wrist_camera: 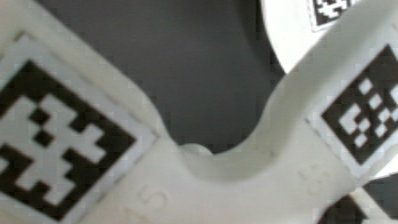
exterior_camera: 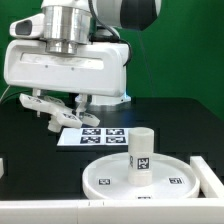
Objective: Assemble round table
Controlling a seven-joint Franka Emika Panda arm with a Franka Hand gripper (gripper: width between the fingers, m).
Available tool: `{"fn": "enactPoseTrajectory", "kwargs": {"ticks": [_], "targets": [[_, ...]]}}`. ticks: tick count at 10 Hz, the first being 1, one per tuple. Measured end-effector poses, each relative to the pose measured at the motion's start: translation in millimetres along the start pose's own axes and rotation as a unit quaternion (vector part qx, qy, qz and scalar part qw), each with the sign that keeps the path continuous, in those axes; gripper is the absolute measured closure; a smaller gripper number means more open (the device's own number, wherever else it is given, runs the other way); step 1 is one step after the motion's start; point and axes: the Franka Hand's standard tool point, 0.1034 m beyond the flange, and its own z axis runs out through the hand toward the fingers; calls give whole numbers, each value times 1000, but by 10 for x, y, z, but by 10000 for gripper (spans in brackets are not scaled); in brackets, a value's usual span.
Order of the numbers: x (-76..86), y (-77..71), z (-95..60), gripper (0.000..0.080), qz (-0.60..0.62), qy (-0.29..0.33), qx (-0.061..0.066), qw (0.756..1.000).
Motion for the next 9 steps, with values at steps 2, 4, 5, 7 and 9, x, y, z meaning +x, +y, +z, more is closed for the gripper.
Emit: {"fn": "enactPoseTrajectory", "kwargs": {"ticks": [2,4,5,7,9], "targets": [[22,-370,-232,344,44,12,48,998],[-62,-723,-328,344,54,-8,65,996],[-43,-693,-317,344,50,-4,64,997],[-52,-693,-308,344,50,-5,63,997],[-64,-716,-307,343,54,1,69,996]]}}
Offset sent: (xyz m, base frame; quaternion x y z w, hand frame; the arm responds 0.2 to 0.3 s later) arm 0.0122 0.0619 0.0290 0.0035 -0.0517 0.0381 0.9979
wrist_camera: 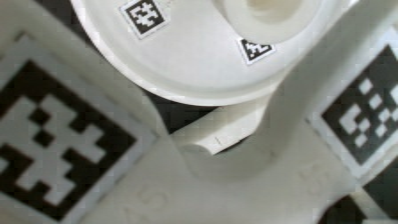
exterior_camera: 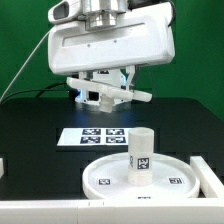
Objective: Assemble round table
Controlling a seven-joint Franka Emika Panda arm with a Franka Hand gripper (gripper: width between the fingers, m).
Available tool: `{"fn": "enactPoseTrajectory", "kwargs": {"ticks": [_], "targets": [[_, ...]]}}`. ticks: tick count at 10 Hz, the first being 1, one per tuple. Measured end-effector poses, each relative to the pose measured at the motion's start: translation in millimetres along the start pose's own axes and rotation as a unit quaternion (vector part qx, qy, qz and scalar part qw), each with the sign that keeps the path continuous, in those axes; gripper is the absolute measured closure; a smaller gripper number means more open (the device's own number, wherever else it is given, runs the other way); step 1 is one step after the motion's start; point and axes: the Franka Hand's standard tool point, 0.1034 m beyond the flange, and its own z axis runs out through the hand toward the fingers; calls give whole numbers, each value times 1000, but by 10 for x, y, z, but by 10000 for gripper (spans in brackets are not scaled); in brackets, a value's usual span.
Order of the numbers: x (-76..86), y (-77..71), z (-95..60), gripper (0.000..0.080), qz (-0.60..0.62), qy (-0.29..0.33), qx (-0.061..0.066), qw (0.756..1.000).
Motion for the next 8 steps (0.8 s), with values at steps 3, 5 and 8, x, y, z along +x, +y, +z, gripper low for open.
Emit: {"fn": "enactPoseTrajectory", "kwargs": {"ticks": [3,5,8], "targets": [[-198,-302,7,343,64,15,53,996],[-366,-495,46,343,73,-22,48,996],[-345,-446,54,343,76,-17,46,996]]}}
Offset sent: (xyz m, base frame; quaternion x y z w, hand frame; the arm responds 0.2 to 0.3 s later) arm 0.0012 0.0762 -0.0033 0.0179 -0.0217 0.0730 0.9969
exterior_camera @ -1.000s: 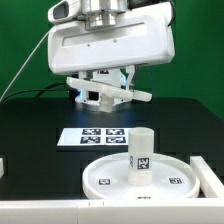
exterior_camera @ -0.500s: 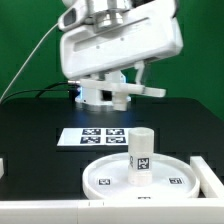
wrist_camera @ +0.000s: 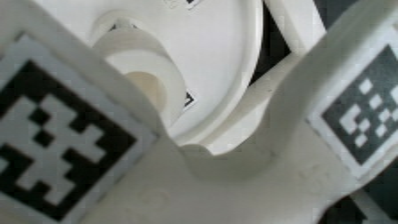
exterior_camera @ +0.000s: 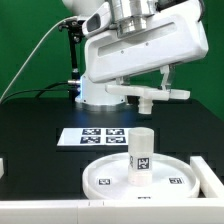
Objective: Assemble round table
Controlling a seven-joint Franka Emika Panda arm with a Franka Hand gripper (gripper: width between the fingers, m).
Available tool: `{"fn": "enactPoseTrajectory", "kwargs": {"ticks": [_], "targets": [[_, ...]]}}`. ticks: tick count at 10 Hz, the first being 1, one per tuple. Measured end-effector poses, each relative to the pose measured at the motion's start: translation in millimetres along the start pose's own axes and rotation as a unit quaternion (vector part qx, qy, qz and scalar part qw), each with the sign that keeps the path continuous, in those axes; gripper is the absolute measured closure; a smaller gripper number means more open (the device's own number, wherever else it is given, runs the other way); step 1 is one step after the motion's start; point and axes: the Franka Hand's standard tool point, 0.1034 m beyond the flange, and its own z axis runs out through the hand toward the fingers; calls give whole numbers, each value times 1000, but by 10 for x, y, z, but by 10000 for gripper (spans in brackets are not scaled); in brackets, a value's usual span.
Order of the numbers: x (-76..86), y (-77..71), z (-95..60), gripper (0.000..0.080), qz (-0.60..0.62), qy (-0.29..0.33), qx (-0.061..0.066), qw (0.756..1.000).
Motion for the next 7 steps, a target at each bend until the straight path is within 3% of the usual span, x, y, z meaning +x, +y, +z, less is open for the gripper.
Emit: {"fn": "enactPoseTrajectory", "kwargs": {"ticks": [3,5,7], "targets": [[-5,244,85,343,12,-4,27,1000],[-19,288,122,343,13,-9,31,999],[-131,238,191,343,11,-18,29,999]]}}
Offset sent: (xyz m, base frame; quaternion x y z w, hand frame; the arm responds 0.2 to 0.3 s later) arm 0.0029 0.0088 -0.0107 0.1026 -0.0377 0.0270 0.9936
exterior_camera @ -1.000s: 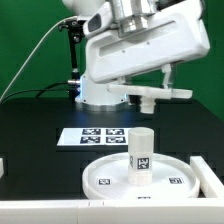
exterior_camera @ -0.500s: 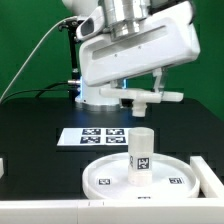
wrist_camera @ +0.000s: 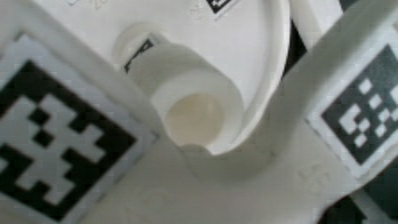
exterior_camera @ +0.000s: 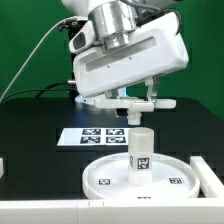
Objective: Assemble round table
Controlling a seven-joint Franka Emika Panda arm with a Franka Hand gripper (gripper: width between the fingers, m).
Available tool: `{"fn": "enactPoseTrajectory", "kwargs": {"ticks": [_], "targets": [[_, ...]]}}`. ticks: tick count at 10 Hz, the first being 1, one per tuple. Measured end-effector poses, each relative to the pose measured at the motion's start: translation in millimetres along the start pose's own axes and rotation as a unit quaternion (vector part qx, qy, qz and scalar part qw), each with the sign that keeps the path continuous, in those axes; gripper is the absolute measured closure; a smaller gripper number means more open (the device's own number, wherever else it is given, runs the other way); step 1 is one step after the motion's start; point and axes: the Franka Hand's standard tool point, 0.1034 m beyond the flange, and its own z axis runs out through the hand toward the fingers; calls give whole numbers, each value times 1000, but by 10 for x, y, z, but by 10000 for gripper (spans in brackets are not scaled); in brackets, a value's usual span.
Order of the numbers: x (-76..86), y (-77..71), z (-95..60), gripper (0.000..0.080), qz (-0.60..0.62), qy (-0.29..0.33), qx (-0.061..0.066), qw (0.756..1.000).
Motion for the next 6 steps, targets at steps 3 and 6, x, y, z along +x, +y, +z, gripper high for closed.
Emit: {"fn": "enactPoseTrajectory", "kwargs": {"ticks": [3,6], "targets": [[-59,-1,75,343,8,-6,-4,1000],[8,65,109,343,4,-8,-13,1000]]}}
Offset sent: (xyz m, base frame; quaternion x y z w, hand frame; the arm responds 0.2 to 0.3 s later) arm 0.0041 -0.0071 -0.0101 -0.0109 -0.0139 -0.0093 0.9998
